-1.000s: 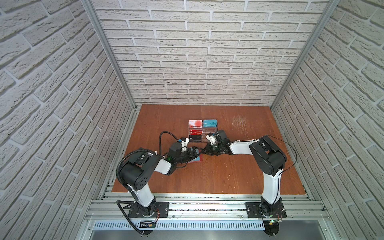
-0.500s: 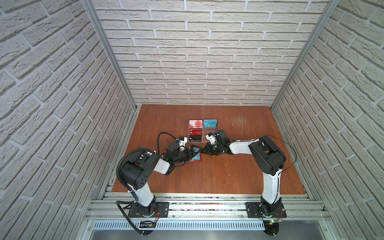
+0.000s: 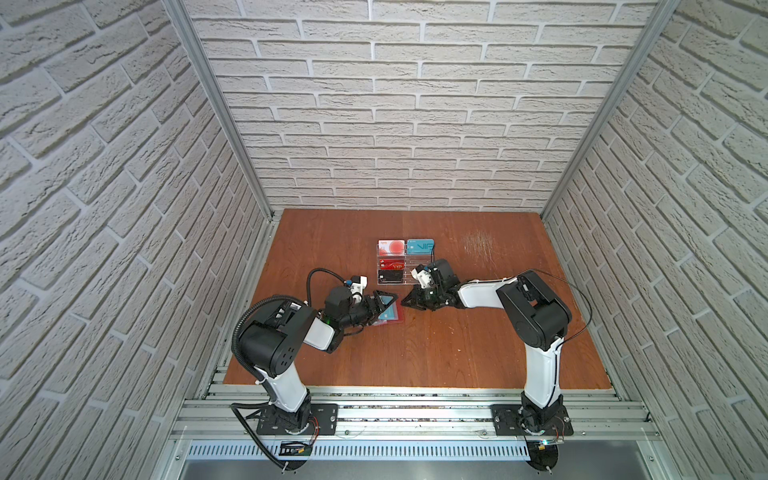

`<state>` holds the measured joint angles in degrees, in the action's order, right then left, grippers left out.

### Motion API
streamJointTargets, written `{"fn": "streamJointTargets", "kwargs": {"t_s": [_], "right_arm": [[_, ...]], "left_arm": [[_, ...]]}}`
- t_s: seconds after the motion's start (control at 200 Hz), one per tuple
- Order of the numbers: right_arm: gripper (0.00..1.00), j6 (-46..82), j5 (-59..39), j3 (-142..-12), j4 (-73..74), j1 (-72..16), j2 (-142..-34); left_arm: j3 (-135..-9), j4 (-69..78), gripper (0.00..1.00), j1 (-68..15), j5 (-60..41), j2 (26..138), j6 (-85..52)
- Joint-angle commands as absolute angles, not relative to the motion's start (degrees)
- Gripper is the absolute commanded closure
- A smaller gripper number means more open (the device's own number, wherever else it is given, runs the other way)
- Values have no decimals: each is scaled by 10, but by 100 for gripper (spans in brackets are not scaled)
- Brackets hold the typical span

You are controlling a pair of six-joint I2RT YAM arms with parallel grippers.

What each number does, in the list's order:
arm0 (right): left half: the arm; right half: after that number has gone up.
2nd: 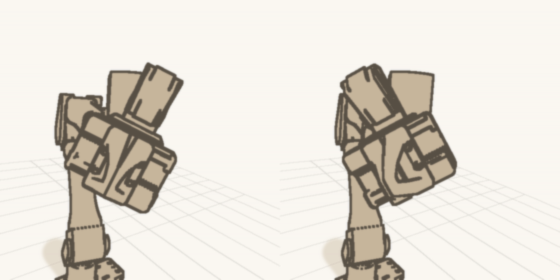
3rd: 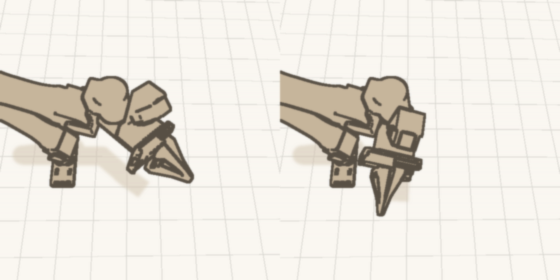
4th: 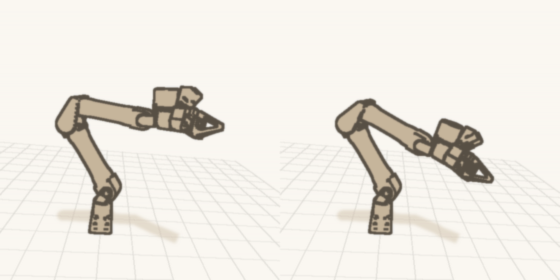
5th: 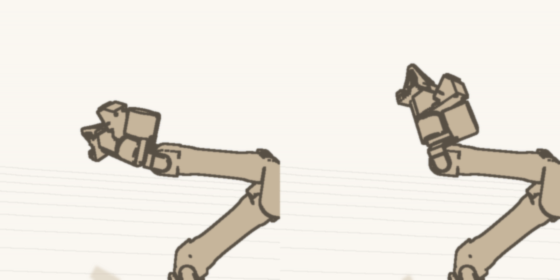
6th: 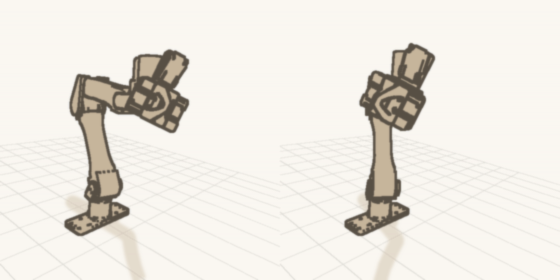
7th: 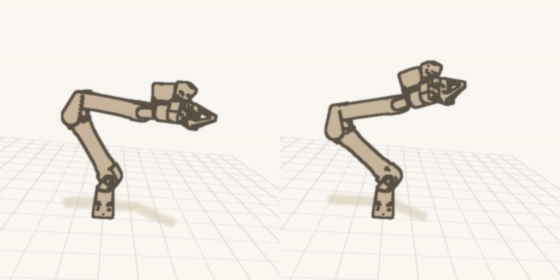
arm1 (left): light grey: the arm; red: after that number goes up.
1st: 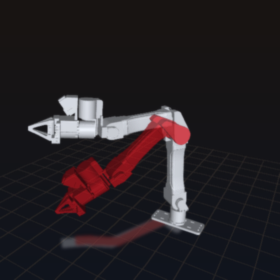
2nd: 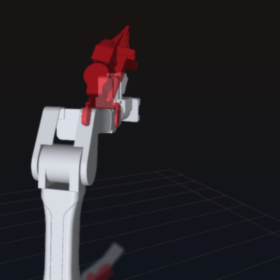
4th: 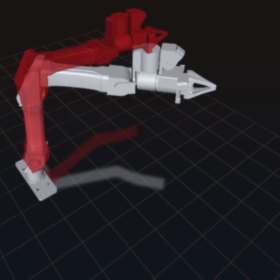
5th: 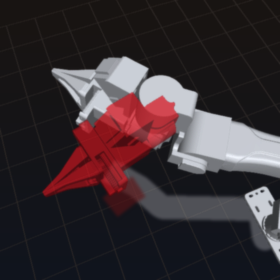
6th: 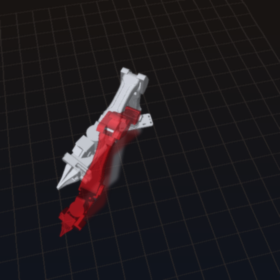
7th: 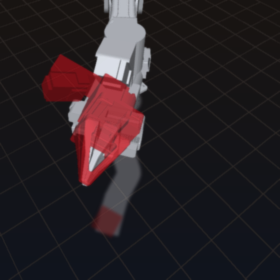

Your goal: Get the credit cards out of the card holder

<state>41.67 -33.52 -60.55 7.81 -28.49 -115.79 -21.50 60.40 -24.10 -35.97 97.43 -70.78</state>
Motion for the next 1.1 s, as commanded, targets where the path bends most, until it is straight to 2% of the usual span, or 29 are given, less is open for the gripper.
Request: {"fn": "streamJointTargets", "kwargs": {"t_s": [0.0,0.215,0.29,0.485,0.735,1.095], "right_arm": [[94,418,-281,-590,1,-285,-1195],[94,418,-282,-590,2,-285,-1195],[94,418,-283,-590,2,-285,-1195],[94,418,-284,-590,2,-285,-1194],[94,420,-288,-590,4,-285,-1196],[94,420,-291,-587,6,-285,-1189]], "left_arm": [[-212,657,12,-236,-375,954,-708],[-211,645,11,-232,-375,949,-702],[-212,629,14,-231,-373,948,-694],[-211,551,19,-231,-352,925,-651],[-220,419,21,-232,-315,870,-577],[-227,410,31,-231,-308,901,-566]]}}
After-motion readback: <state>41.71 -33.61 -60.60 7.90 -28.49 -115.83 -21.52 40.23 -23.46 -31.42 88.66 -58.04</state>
